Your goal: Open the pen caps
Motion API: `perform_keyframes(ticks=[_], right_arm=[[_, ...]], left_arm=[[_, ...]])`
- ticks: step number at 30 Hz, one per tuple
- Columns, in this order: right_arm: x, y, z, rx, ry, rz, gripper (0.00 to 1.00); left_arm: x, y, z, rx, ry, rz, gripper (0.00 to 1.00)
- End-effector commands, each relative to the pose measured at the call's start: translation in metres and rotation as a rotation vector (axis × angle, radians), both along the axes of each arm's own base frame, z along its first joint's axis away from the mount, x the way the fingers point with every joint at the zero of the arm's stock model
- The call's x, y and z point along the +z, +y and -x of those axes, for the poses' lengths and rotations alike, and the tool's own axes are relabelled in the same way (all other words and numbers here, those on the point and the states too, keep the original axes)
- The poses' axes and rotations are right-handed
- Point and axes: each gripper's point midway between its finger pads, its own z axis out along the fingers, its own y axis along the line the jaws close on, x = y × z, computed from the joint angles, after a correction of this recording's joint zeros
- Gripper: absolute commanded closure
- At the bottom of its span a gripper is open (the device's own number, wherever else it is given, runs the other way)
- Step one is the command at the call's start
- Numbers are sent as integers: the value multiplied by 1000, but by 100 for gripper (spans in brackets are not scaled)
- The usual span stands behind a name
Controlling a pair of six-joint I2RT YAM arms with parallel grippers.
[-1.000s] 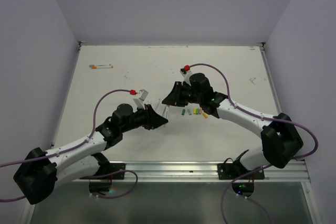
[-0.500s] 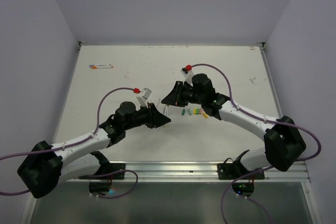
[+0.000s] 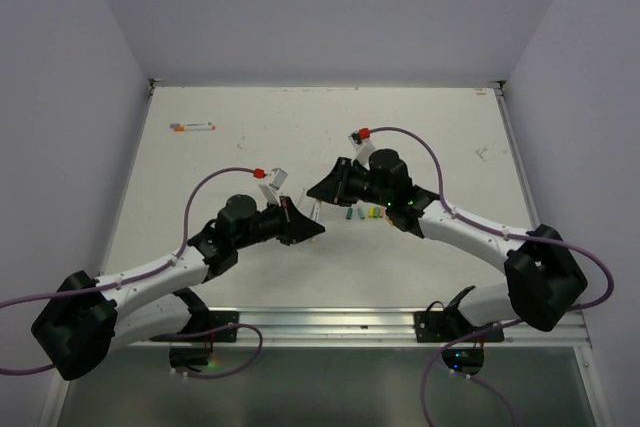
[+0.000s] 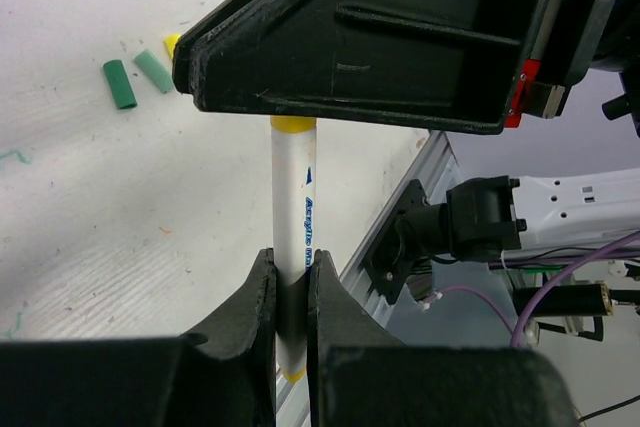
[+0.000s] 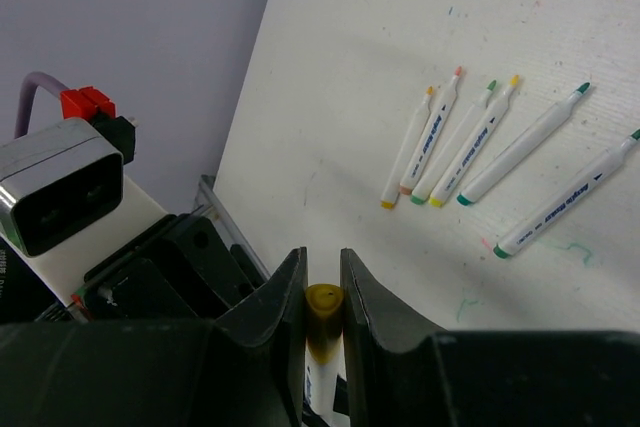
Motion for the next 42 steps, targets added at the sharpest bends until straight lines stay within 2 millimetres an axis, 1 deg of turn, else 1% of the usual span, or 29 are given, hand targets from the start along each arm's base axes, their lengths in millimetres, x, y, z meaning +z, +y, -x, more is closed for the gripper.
perform_keyframes(ticks=[1,2,3,4,7,8,9,10,12,13,14,18,19,20,21,22,23,24,25,26,27,28,30,33,35,36,39,40,42], right_arm=[[18,-14,-26,-114,-142,34,100],[18,-19,-33,-148,-155,54,100],[13,-24,-34,-152,-153,95,100],[19,-28,-40,-173,-170,106,100],[23,-45,-54,-224,-190,156,100],[26,-51,-61,-246,-195,150,100],[28,-53,-61,-238,-185,125,100],[30,-66,-72,-274,-180,109,100],[40,-73,-80,-287,-183,53,100],[42,-86,-90,-322,-178,41,100],[49,-89,-95,-335,-184,13,100],[72,-102,-104,-360,-218,2,100],[73,-104,-105,-358,-218,14,100],[65,-107,-104,-357,-183,49,100],[70,-108,-105,-353,-194,72,100],[67,-110,-105,-353,-182,101,100],[42,-116,-98,-337,-109,193,100],[42,-118,-98,-335,-95,224,100],[33,-123,-97,-338,-68,264,100],[18,-133,-90,-343,-26,330,100],[9,-143,-88,-363,-6,367,100],[2,-151,-85,-379,9,399,100],[-17,-173,-78,-416,55,484,100],[-45,-198,-66,-421,148,576,100],[-57,-207,-61,-417,178,597,100],[-68,-215,-56,-426,207,612,100],[-86,-228,-50,-430,242,651,100],[-92,-230,-48,-425,257,663,100],[-103,-234,-45,-408,281,689,100]], left_arm=[[20,1,2,4,-52,64,100],[16,4,3,15,-44,41,100],[13,7,1,32,-40,23,100],[11,12,-4,71,-44,2,100],[2,32,-9,157,-58,-77,100],[3,34,-9,166,-66,-81,100],[2,36,-9,169,-72,-84,100],[0,36,-7,162,-72,-87,100],[0,35,-5,148,-71,-79,100],[-5,34,-1,135,-59,-75,100],[-1,33,-1,134,-65,-52,100],[-3,35,0,139,-64,-53,100],[-1,36,-3,154,-71,-58,100],[-5,40,-4,166,-69,-85,100],[-7,43,-6,187,-63,-106,100],[-12,52,-12,236,-54,-158,100],[-16,58,-16,272,-45,-194,100],[-10,62,-21,301,-50,-210,100],[-28,81,-26,386,-13,-312,100],[-31,88,-29,419,-6,-345,100],[-30,93,-33,451,-4,-373,100],[-35,103,-38,501,-4,-416,100],[-44,115,-39,537,-2,-472,100],[-52,127,-43,583,5,-489,100],[-57,143,-47,644,2,-494,100],[-61,148,-47,660,4,-500,100],[-62,166,-53,724,9,-493,100],[-61,174,-56,755,15,-488,100],[-62,183,-59,787,20,-496,100]])
